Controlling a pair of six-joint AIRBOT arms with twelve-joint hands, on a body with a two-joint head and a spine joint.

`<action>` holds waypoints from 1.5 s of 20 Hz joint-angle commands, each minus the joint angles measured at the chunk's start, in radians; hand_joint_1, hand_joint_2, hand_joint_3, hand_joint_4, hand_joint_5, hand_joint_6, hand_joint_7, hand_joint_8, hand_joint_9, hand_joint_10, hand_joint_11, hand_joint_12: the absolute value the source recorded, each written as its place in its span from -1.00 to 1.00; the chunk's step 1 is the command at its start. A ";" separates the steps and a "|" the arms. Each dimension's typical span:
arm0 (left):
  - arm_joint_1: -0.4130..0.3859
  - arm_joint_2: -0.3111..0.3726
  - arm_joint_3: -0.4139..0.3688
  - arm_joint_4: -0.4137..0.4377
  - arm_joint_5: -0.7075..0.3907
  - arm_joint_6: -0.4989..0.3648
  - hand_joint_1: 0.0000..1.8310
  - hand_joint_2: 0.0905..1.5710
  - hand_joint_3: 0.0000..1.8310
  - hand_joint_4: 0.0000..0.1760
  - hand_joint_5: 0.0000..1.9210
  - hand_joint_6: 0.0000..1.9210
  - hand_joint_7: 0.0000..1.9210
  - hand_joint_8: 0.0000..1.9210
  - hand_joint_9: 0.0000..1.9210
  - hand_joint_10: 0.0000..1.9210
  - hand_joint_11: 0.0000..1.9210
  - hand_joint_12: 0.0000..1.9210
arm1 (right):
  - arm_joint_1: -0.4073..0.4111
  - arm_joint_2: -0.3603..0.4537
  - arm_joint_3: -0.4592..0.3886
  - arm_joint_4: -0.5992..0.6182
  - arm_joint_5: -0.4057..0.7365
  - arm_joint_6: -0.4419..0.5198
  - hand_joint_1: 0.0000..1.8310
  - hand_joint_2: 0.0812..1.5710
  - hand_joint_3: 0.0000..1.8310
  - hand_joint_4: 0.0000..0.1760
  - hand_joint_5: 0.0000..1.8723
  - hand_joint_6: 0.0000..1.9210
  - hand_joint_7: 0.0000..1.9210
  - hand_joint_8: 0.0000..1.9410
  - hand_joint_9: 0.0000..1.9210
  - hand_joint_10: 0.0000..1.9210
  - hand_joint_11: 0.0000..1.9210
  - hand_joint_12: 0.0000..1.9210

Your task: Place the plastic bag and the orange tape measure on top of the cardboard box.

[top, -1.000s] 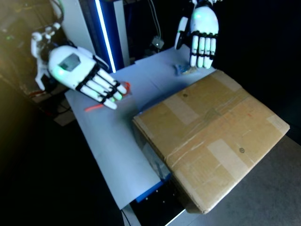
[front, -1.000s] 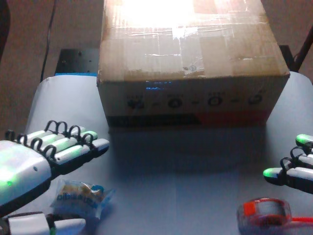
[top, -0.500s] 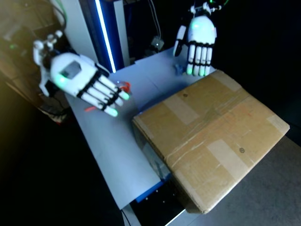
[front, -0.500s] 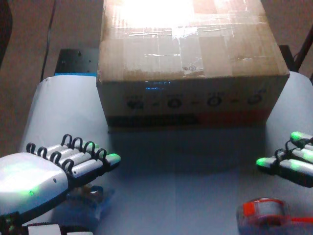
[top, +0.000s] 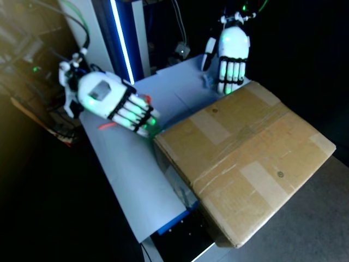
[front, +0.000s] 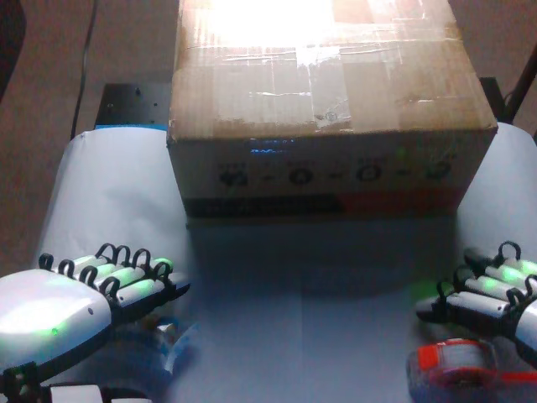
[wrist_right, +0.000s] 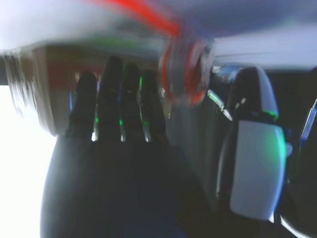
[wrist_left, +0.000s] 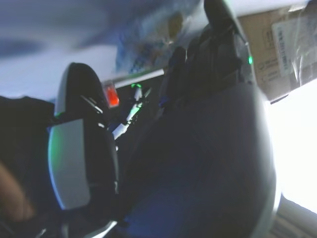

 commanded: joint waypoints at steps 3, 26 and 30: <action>0.005 -0.040 0.023 -0.023 0.043 -0.004 -0.34 0.44 -1.00 -1.00 -0.91 -1.00 -0.98 -1.00 -0.93 -0.99 -1.00 -0.32 | 0.019 -0.032 0.020 -0.014 -0.059 -0.020 -0.22 0.06 -1.00 -1.00 -0.62 -0.81 -0.68 -0.44 -0.79 0.11 -0.99 0.72; 0.081 -0.158 0.092 -0.123 0.046 -0.004 0.38 0.78 -1.00 -1.00 -0.59 0.78 -0.52 0.82 -0.50 1.00 -0.76 1.00 | 0.067 -0.091 0.064 -0.017 -0.006 -0.024 0.50 0.44 -1.00 -1.00 -0.01 -0.19 -0.16 0.37 -0.06 0.44 -0.05 0.62; 0.082 -0.165 0.105 -0.141 0.099 -0.004 0.55 0.66 -1.00 -1.00 -0.51 0.65 -0.42 0.56 -0.37 0.69 -0.51 1.00 | 0.092 -0.079 0.062 -0.043 -0.020 -0.024 0.50 0.46 -1.00 -1.00 -0.07 -0.13 -0.17 0.37 -0.10 0.54 0.00 0.69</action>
